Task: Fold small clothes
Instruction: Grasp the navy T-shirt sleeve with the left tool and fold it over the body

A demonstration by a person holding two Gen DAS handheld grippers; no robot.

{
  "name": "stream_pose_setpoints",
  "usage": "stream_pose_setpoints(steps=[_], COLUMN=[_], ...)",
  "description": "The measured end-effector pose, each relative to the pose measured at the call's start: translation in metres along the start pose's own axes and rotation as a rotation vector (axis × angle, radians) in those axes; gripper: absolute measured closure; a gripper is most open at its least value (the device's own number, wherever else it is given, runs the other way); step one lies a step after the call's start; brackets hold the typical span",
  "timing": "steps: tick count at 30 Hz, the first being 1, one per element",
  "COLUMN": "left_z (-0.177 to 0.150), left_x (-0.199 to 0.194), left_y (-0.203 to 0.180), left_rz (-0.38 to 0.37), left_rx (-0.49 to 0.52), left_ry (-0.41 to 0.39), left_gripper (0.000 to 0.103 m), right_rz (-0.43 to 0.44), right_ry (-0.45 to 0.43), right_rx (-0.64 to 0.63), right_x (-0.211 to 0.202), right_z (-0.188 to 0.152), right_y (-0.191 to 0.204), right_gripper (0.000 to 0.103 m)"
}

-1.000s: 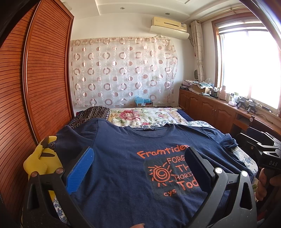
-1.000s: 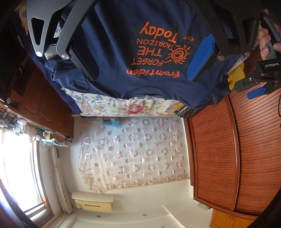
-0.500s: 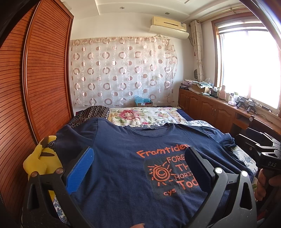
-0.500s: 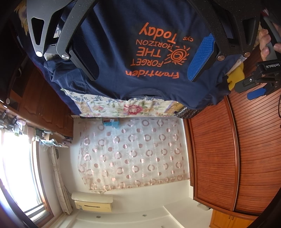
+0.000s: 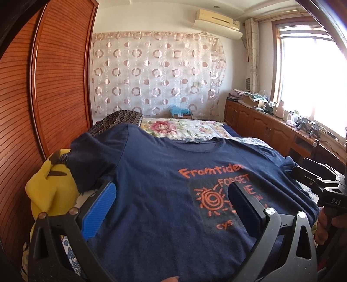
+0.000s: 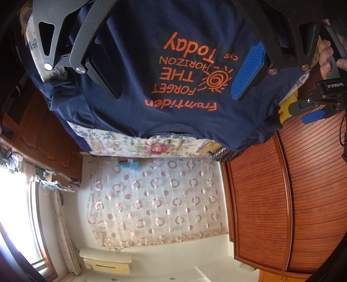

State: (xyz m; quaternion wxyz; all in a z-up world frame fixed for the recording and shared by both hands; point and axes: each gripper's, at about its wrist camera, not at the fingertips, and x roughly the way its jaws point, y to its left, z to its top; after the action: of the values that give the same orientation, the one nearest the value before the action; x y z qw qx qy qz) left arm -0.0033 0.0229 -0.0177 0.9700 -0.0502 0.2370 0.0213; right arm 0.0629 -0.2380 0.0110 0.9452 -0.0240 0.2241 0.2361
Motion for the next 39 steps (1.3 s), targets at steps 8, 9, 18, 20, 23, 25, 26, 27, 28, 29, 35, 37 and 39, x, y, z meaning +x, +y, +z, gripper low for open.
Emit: stream_pose_setpoints(steps=[8, 9, 18, 20, 23, 25, 26, 27, 28, 29, 35, 37, 39], left_z=[-0.010, -0.011, -0.013, -0.013, -0.009, -0.004, -0.002, 0.000, 0.002, 0.004, 0.005, 0.003, 0.002], left_x=[0.014, 0.016, 0.040, 0.046, 0.056, 0.062, 0.065, 0.069, 0.074, 0.078, 0.095, 0.101, 0.110], left_y=[0.025, 0.029, 0.062, 0.071, 0.087, 0.101, 0.105, 0.113, 0.121, 0.126, 0.171, 0.180, 0.183], left_rz=[0.017, 0.018, 0.050, 0.073, 0.094, 0.090, 0.089, 0.093, 0.108, 0.119, 0.085, 0.071, 0.068], left_rx=[-0.023, -0.024, -0.028, -0.019, -0.010, -0.021, -0.025, -0.031, -0.033, -0.035, -0.142, -0.131, -0.108], left_ry=[0.040, 0.045, 0.095, 0.104, 0.120, 0.132, 0.135, 0.140, 0.151, 0.160, 0.212, 0.231, 0.261], left_gripper=[0.000, 0.000, 0.000, 0.000, 0.000, 0.000, 0.000, 0.000, 0.000, 0.000, 0.008, 0.026, 0.029], right_rz=[0.037, 0.041, 0.066, 0.071, 0.092, 0.104, 0.107, 0.113, 0.113, 0.111, 0.104, 0.108, 0.108], right_ry=[0.051, 0.056, 0.102, 0.121, 0.146, 0.161, 0.165, 0.170, 0.172, 0.174, 0.180, 0.189, 0.191], right_rx=[-0.021, -0.024, -0.056, -0.062, -0.068, -0.074, -0.076, -0.083, -0.089, -0.095, -0.098, -0.091, -0.091], right_x=[0.023, 0.027, 0.065, 0.074, 0.083, 0.088, 0.090, 0.092, 0.094, 0.095, 0.096, 0.097, 0.097], right_z=[-0.012, -0.013, -0.016, -0.020, -0.024, -0.026, -0.025, -0.026, -0.028, -0.029, -0.033, -0.033, -0.033], right_y=[-0.004, -0.004, 0.004, 0.006, 0.011, 0.014, 0.016, 0.017, 0.019, 0.020, 0.019, 0.018, 0.017], right_gripper=[0.001, 0.001, 0.001, 0.001, 0.001, 0.001, 0.001, 0.001, 0.001, 0.001, 0.001, 0.001, 0.001])
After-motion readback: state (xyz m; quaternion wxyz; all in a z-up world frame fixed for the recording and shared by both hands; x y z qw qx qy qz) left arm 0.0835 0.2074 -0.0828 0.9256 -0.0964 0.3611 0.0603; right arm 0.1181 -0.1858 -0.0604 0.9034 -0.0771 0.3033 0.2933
